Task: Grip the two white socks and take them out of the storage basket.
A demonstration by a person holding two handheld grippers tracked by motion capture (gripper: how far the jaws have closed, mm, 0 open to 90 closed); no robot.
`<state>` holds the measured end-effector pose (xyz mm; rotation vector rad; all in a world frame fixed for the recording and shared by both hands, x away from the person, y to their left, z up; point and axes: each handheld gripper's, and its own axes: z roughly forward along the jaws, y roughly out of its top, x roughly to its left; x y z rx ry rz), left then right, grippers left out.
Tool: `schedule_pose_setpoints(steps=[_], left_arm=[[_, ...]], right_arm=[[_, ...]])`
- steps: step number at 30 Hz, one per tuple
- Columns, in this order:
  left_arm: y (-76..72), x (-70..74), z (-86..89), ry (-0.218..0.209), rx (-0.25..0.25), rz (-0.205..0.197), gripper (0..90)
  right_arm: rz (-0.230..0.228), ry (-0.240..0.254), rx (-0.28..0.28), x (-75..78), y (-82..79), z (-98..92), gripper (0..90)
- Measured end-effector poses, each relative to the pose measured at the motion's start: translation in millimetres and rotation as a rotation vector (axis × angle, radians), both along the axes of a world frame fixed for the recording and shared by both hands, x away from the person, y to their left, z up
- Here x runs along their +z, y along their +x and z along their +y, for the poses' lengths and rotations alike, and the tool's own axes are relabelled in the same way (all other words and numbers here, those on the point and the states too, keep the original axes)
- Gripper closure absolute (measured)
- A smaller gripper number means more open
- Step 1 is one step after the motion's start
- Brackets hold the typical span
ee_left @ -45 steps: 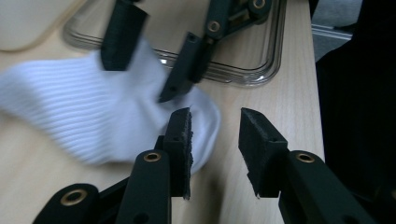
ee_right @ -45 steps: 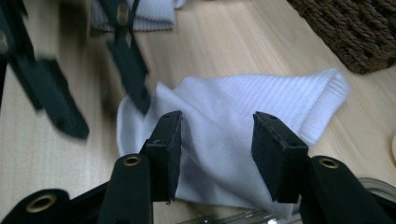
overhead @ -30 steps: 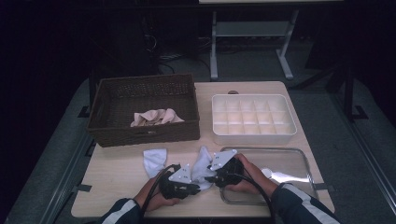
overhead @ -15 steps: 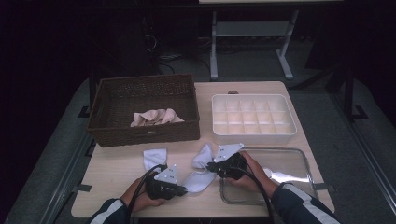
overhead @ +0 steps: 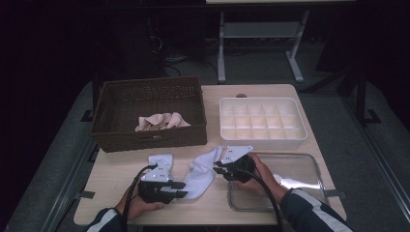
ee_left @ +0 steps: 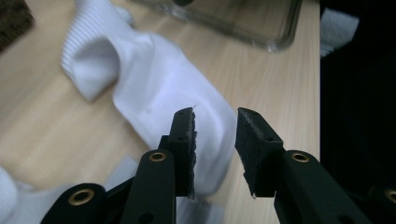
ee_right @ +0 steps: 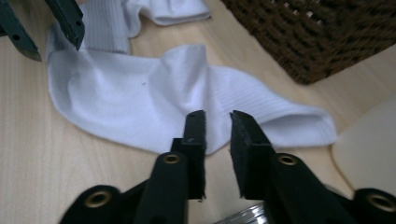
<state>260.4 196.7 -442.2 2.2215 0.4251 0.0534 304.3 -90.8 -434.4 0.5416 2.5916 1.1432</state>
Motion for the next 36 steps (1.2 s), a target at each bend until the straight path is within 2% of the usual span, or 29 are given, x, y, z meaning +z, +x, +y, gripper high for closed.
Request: schedule_pose_setpoints(steps=[3,5,8,11,16,19,20,24,25,27,31,33,34,35,36], left_arm=[[0.0,-5.3,-9.9,0.037,-0.003,0.008,69.6],[-1.8,-11.2,-17.3,0.098,-0.023,-0.001,71.0],[-1.2,-17.5,-17.6,0.157,-0.038,0.011,74.1],[0.0,-17.0,-11.6,0.153,-0.056,0.024,75.2],[0.6,-16.1,1.0,0.153,-0.105,0.064,77.1],[-1.3,-14.7,7.6,0.168,-0.115,0.075,77.7],[-1.6,-14.3,9.5,0.173,-0.121,0.07,77.7],[-3.5,-13.6,22.1,0.175,-0.099,0.074,77.6],[-3.5,-13.6,24.6,0.177,-0.094,0.076,77.5],[-3.8,-13.3,30.8,0.178,-0.079,0.075,77.4],[-4.6,-13.1,38.1,0.177,-0.051,0.072,76.8],[-5.2,-13.1,37.8,0.177,-0.047,0.062,76.2],[-6.3,-12.8,36.2,0.179,-0.046,0.055,73.3],[-7.9,-11.2,33.7,0.185,-0.05,0.038,66.7],[-9.4,-10.3,31.9,0.173,-0.055,0.031,61.6]], right_arm=[[-0.016,0.011,-0.029,3.4,7.2,0.3,78.3],[-0.019,0.019,-0.048,3.5,11.7,0.9,78.2],[-0.006,0.017,-0.068,1.4,20.1,3.8,77.3],[-0.019,0.01,-0.062,0.7,25.1,10.6,76.5],[-0.026,-0.032,-0.028,-4.5,31.7,31.3,73.1],[-0.027,-0.078,-0.012,-9.3,37.9,42.0,60.9],[-0.014,-0.092,-0.014,-10.7,40.2,44.1,55.0],[0.002,-0.142,-0.03,-19.3,46.7,47.1,45.3],[0.013,-0.156,-0.011,-22.3,49.4,46.3,43.8],[0.055,-0.153,-0.015,-25.4,49.4,47.0,42.9],[0.083,-0.142,-0.007,-25.8,50.4,44.1,41.8],[0.108,-0.137,0.006,-26.0,50.3,41.3,46.9],[0.12,-0.132,0.008,-25.9,49.8,40.6,48.8],[0.121,-0.133,0.008,-26.0,50.0,39.5,49.1],[0.124,-0.129,0.005,-26.2,50.6,38.3,48.9]])
